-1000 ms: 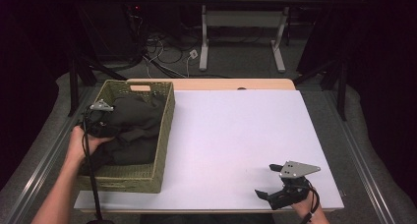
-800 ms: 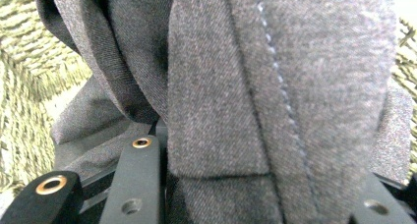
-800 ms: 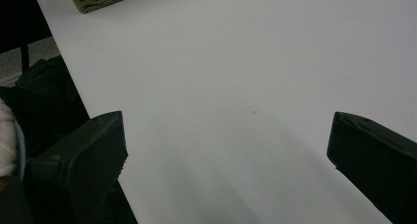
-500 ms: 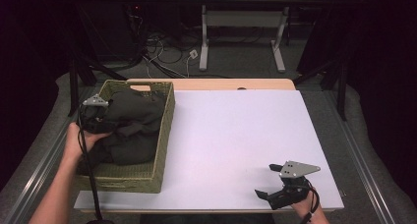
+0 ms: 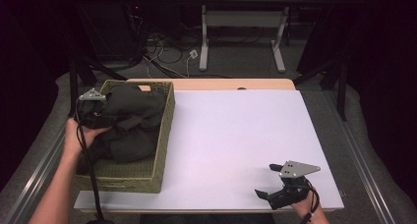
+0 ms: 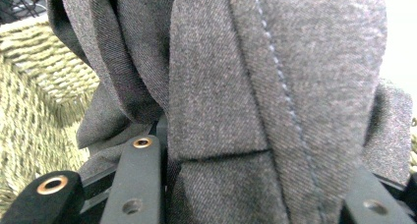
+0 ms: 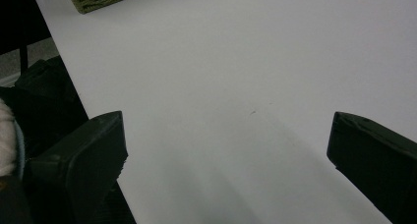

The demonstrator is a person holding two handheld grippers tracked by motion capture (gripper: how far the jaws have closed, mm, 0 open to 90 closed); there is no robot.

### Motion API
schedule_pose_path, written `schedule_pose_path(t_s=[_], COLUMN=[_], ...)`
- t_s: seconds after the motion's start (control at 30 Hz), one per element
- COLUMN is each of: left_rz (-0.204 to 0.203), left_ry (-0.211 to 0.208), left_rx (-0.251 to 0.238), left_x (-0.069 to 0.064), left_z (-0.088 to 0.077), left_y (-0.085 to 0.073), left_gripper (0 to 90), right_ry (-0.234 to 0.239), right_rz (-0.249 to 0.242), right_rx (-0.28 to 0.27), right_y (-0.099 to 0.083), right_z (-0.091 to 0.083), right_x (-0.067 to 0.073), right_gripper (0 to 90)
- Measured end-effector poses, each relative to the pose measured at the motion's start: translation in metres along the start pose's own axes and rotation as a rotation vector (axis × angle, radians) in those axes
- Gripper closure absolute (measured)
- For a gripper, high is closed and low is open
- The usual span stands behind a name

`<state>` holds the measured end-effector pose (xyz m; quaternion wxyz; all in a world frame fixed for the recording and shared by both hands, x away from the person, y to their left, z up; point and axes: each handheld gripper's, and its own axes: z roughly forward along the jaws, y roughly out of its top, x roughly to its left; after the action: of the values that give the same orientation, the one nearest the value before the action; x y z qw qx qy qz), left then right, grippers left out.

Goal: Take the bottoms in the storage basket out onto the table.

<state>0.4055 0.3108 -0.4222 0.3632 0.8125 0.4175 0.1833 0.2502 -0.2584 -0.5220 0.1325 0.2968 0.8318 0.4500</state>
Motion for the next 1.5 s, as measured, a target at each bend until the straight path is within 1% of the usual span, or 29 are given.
schedule_pose_path(t_s=[0.07, 0.1, 0.13, 0.3, 0.33, 0.37, 0.4, 0.43, 0.47, 0.5, 0.6, 0.67, 0.73, 0.77, 0.9, 0.97, 1.0, 1.03, 1.17, 1.23, 1.3, 1.37, 1.43, 1.47, 1.5], left_rz=[-0.012, -0.003, -0.008, 0.005, 0.006, 0.008, 0.001, 0.006, 0.004, 0.005, 0.011, 0.013, 0.017, 0.024, 0.036, 0.038, 0.043, 0.049, 0.067, 0.068, 0.075, 0.082, 0.086, 0.097, 0.098], left_ry=[0.001, 0.000, 0.005, 0.011, 0.007, 0.006, 0.007, 0.004, 0.000, -0.003, -0.006, -0.010, -0.018, -0.019, -0.032, -0.037, -0.042, -0.041, -0.048, -0.050, -0.051, -0.066, -0.071, -0.074, -0.075], left_rx=[-0.002, -0.011, -0.010, -0.021, -0.019, -0.013, -0.023, -0.020, -0.020, -0.012, -0.025, -0.040, -0.040, -0.049, -0.044, -0.068, -0.062, -0.084, -0.095, -0.108, -0.108, -0.110, -0.120, -0.116, -0.114], left_x=[0.000, 0.001, 0.000, -0.001, -0.001, -0.001, -0.001, -0.001, -0.001, -0.001, -0.002, -0.001, -0.001, -0.001, 0.000, -0.001, -0.001, -0.002, -0.006, -0.007, -0.008, -0.009, -0.011, -0.011, -0.012], left_z=[-0.002, -0.002, -0.003, -0.006, -0.006, -0.007, -0.007, -0.008, -0.008, -0.009, -0.011, -0.012, -0.014, -0.014, -0.017, -0.018, -0.020, -0.020, -0.023, -0.024, -0.025, -0.026, -0.025, -0.026, -0.026], left_y=[0.002, 0.003, 0.004, 0.010, 0.011, 0.012, 0.013, 0.014, 0.015, 0.016, 0.019, 0.021, 0.023, 0.025, 0.028, 0.030, 0.031, 0.032, 0.037, 0.040, 0.042, 0.044, 0.046, 0.048, 0.050], left_gripper=[58.3, 58.3, 58.3, 58.3, 58.3, 58.3, 58.3, 58.3, 58.3, 58.4, 58.6, 58.6, 58.6, 58.7, 58.7, 58.7, 58.7, 58.7, 58.6, 58.7, 58.6, 58.6, 58.6, 58.6, 58.5], right_ry=[0.002, 0.001, 0.002, 0.003, -0.001, 0.002, 0.003, -0.001, 0.005, 0.000, 0.001, 0.003, 0.003, 0.001, -0.007, -0.007, -0.007, -0.008, -0.010, -0.007, -0.010, -0.006, -0.009, -0.008, -0.010], right_rz=[0.000, -0.001, -0.001, -0.006, -0.008, -0.004, -0.008, -0.006, -0.006, -0.007, -0.010, -0.011, -0.009, -0.010, -0.014, -0.015, -0.015, -0.014, -0.014, -0.016, -0.019, -0.022, -0.019, -0.017, -0.018], right_rx=[-0.004, -0.006, -0.006, -0.001, -0.012, -0.009, 0.002, 0.003, 0.000, -0.009, -0.014, -0.005, -0.006, -0.012, -0.026, -0.028, -0.030, -0.030, -0.030, -0.033, -0.028, -0.031, -0.028, -0.032, -0.033], right_y=[0.000, 0.000, 0.000, 0.001, 0.000, 0.000, 0.001, 0.001, 0.001, 0.000, 0.000, 0.000, 0.000, 0.000, 0.001, 0.001, 0.001, 0.001, 0.001, 0.000, 0.001, 0.001, 0.000, 0.000, 0.000], right_z=[0.000, 0.000, 0.000, -0.001, 0.000, 0.000, 0.000, 0.000, 0.000, 0.000, 0.000, 0.000, 0.000, 0.000, -0.001, -0.001, -0.001, -0.001, -0.001, -0.001, -0.002, -0.002, -0.002, -0.002, -0.002], right_x=[0.000, 0.000, 0.000, 0.001, 0.001, 0.001, 0.001, 0.001, 0.001, 0.001, 0.001, 0.001, 0.001, 0.001, 0.002, 0.002, 0.002, 0.001, 0.001, 0.002, 0.002, 0.002, 0.001, 0.001, 0.000], right_gripper=[1.3, 1.3, 1.3, 1.3, 1.3, 1.3, 1.3, 1.3, 1.3, 1.3, 1.3, 1.3, 1.3, 1.3, 1.4, 1.4, 1.4, 1.4, 1.4, 1.4, 1.4, 1.4, 1.4, 1.4, 1.4])
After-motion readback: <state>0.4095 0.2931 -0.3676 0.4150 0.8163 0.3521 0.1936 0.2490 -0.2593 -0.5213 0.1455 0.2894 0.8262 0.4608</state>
